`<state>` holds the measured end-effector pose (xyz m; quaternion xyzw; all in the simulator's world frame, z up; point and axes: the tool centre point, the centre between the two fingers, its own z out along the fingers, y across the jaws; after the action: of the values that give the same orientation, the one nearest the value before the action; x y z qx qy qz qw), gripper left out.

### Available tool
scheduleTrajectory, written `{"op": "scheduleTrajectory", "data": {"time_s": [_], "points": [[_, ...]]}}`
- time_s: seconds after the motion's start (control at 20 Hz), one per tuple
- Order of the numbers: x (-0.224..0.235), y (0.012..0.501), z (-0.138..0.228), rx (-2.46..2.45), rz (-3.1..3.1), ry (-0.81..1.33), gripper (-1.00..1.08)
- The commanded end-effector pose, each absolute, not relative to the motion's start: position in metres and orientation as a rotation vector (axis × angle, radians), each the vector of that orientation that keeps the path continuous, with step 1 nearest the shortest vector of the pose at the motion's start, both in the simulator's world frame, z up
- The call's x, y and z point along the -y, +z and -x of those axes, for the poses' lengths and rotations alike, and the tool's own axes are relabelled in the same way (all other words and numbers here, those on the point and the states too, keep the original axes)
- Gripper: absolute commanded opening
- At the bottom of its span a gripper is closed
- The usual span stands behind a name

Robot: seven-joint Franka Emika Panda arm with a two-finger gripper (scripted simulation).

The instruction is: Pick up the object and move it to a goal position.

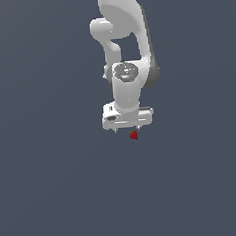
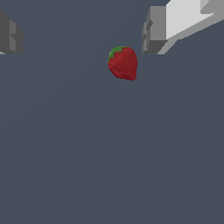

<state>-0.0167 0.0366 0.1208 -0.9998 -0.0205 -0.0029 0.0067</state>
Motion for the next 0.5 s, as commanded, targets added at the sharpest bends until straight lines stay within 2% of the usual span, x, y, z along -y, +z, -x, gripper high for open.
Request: {"op": "scheduleTrajectory", "data": {"time_s": [0.0, 0.45], "points": [[-0.048, 0.105, 0.025, 0.107, 3.132, -0.005, 1.00], [-0.071, 0.074, 0.044, 0.195, 3.135, 0.000, 1.00]]}}
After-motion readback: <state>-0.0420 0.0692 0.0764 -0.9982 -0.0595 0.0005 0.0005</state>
